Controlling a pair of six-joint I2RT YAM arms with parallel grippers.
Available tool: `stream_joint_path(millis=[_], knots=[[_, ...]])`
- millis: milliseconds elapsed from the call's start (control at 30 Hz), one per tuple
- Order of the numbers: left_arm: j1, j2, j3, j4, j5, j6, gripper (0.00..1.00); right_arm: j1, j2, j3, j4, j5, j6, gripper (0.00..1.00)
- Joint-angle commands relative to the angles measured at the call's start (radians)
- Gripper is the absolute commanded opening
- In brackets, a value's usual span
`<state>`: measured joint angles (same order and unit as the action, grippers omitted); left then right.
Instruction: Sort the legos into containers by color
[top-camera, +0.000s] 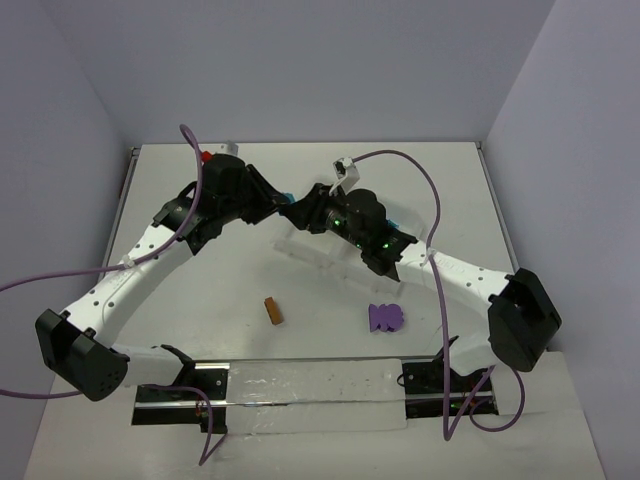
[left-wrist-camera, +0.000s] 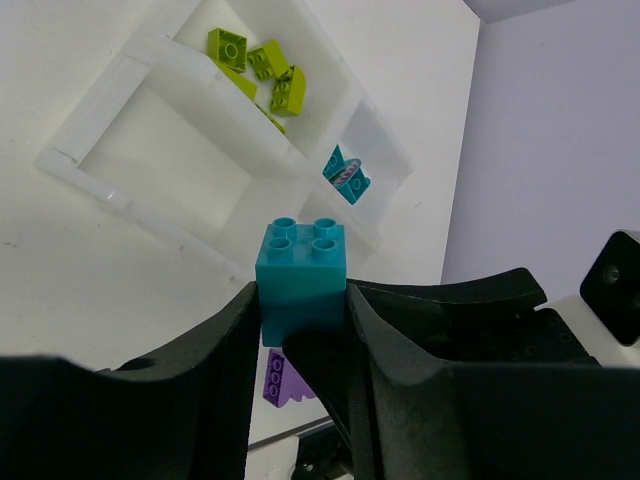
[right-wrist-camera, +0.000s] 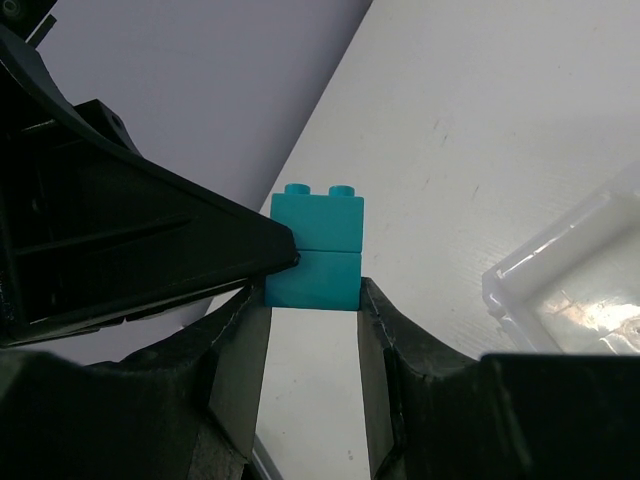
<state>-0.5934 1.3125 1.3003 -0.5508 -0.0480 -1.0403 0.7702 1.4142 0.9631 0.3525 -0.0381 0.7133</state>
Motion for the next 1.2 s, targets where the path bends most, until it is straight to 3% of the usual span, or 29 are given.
stream_joint_path(millis=[0, 67, 100, 233, 367, 500, 733, 800, 900, 1167], knots=[[-0.005, 0.01, 0.069, 0.0, 0.025, 0.014, 0.3, 0.009, -0.046, 0.003, 0.058, 0.037, -0.017, 0.0], [-0.005, 0.018, 0.087, -0.012, 0.023, 0.025, 0.57, 0.008, -0.052, 0.003, 0.05, 0.035, -0.021, 0.0], [-0.005, 0.021, 0.093, -0.017, 0.023, 0.029, 0.63, 0.008, -0.055, 0.001, 0.049, 0.036, -0.023, 0.0], [-0.005, 0.03, 0.103, -0.024, 0.016, 0.04, 0.73, 0.008, -0.073, -0.008, 0.035, 0.035, -0.037, 0.0], [-0.005, 0.042, 0.108, -0.02, 0.016, 0.042, 0.73, 0.008, -0.086, -0.016, 0.027, 0.036, -0.042, 0.0], [-0.005, 0.055, 0.108, -0.012, 0.016, 0.037, 0.65, 0.008, -0.093, -0.021, 0.023, 0.035, -0.046, 0.0], [-0.005, 0.071, 0.109, 0.006, 0.019, 0.028, 0.41, 0.008, -0.104, -0.033, 0.008, 0.037, -0.054, 0.0], [-0.003, 0.073, 0.108, 0.012, 0.025, 0.026, 0.31, 0.008, -0.107, -0.038, 0.005, 0.035, -0.057, 0.0], [-0.004, 0.078, 0.106, 0.014, 0.03, 0.025, 0.03, 0.009, -0.114, -0.049, 0.004, 0.035, -0.057, 0.0], [0.02, 0.064, 0.097, 0.016, 0.021, 0.037, 0.0, 0.007, -0.176, -0.114, -0.044, 0.007, -0.135, 0.0]])
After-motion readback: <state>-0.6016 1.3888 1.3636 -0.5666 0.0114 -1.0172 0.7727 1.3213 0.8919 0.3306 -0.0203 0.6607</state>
